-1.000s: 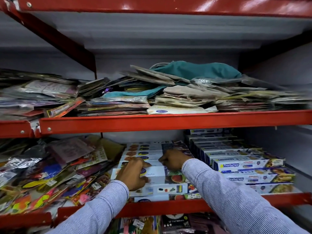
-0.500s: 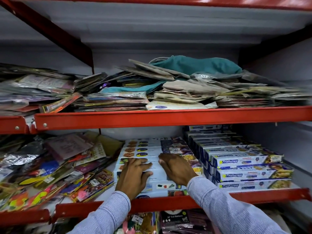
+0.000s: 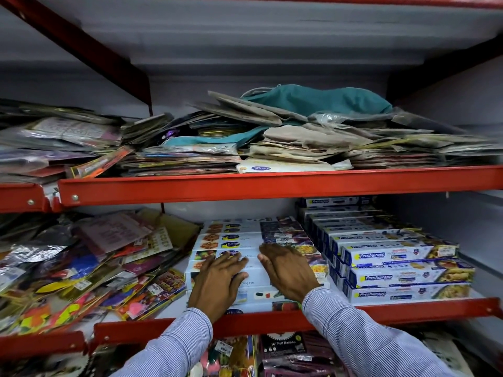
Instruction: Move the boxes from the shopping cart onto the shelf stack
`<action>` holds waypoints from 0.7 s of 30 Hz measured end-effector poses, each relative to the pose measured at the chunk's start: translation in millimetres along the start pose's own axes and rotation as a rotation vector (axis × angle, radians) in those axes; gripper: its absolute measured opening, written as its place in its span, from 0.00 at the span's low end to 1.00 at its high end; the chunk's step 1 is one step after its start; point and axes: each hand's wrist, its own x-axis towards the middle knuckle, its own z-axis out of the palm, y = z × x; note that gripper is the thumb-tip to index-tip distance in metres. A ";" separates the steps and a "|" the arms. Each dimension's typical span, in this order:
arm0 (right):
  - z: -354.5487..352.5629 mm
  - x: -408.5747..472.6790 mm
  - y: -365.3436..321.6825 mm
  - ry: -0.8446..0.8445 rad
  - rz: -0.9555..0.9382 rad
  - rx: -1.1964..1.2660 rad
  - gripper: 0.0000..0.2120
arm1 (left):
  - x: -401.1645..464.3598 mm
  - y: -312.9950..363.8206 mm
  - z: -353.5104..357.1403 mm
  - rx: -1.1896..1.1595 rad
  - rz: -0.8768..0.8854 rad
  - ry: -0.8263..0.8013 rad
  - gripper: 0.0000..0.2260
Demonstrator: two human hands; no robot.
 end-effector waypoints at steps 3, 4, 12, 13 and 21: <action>3.6 -0.7 0.7 0.024 0.014 -0.015 0.26 | -0.4 -0.3 0.7 0.016 0.004 -0.009 0.20; 4.4 -0.5 1.2 0.029 0.014 -0.017 0.26 | -0.2 -0.4 1.4 0.020 0.007 -0.006 0.20; 11.6 -12.4 -2.8 0.109 0.009 -0.087 0.25 | -6.3 4.7 2.2 0.206 0.087 0.002 0.23; 13.7 -18.1 -5.0 0.119 0.010 -0.116 0.26 | -8.7 7.2 3.1 0.257 0.097 0.010 0.25; 42.2 -43.8 -4.1 0.129 0.071 -0.221 0.30 | -19.0 1.4 21.5 0.398 0.057 -0.007 0.30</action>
